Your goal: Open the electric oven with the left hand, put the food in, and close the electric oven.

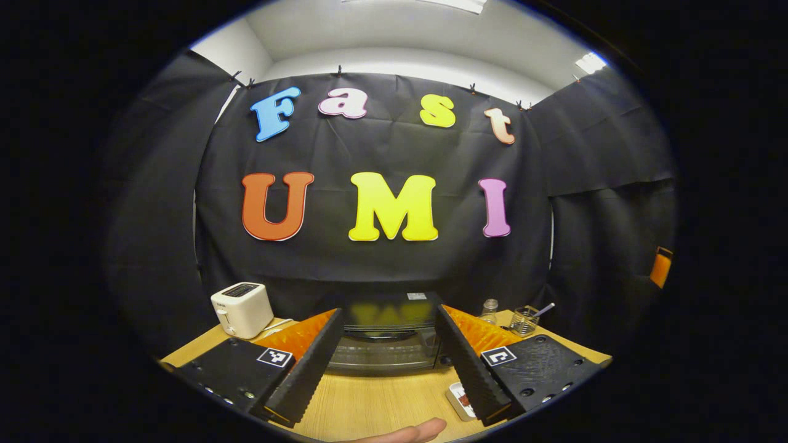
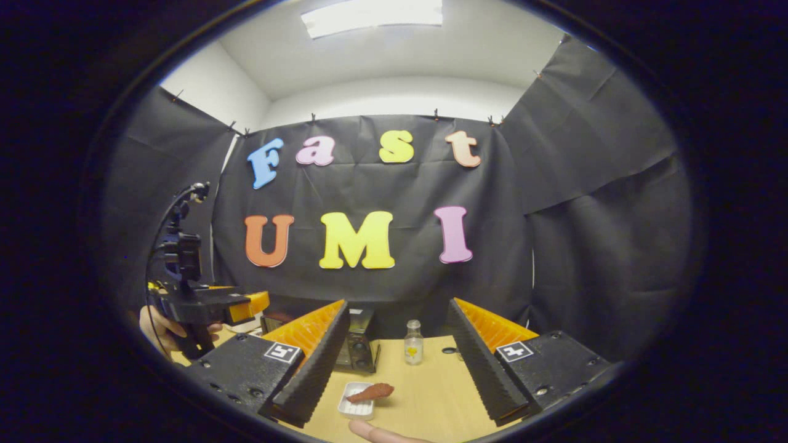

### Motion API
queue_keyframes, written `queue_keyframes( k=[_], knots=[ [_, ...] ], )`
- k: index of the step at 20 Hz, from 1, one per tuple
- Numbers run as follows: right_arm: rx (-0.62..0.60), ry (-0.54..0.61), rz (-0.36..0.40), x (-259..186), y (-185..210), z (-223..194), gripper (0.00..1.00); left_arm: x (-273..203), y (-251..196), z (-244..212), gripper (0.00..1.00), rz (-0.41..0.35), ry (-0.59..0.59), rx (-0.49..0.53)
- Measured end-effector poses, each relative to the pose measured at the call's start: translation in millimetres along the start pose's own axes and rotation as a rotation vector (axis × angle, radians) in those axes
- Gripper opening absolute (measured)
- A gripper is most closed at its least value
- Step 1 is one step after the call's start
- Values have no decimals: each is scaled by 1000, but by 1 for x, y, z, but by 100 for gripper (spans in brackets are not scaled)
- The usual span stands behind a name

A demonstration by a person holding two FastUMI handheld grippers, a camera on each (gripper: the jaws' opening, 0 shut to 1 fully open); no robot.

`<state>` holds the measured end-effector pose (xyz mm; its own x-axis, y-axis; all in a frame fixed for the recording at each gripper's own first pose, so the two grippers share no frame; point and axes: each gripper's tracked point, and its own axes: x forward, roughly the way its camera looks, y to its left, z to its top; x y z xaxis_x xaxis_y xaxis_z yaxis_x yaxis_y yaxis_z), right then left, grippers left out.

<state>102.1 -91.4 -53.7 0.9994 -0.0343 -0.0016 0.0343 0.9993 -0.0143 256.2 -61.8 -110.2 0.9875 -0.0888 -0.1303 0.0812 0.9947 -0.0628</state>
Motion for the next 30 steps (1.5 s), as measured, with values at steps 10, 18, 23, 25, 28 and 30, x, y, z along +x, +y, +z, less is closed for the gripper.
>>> queue_keyframes(
  k=[10, 18, 23, 25, 28, 30],
  knots=[
    [31, 58, -17, 20, -53, -16, 96, 125, 1, -95, 96, 26, 268, 53],
    [65, 98, -71, 23, -85, -31, 100, 146, 7, -117, 98, 16, 341, 39],
    [74, 123, -71, 22, -83, -36, 100, 126, 6, -119, 97, 16, 321, 36],
    [64, 116, -74, 20, -81, -32, 100, 113, 3, -123, 97, 12, 328, 30],
    [56, 102, -64, 17, -73, -27, 100, 91, 3, -128, 97, 5, 325, 37],
    [50, 98, -56, 15, -67, -25, 100, 75, 2, -137, 97, 0, 328, 30]
  ],
)
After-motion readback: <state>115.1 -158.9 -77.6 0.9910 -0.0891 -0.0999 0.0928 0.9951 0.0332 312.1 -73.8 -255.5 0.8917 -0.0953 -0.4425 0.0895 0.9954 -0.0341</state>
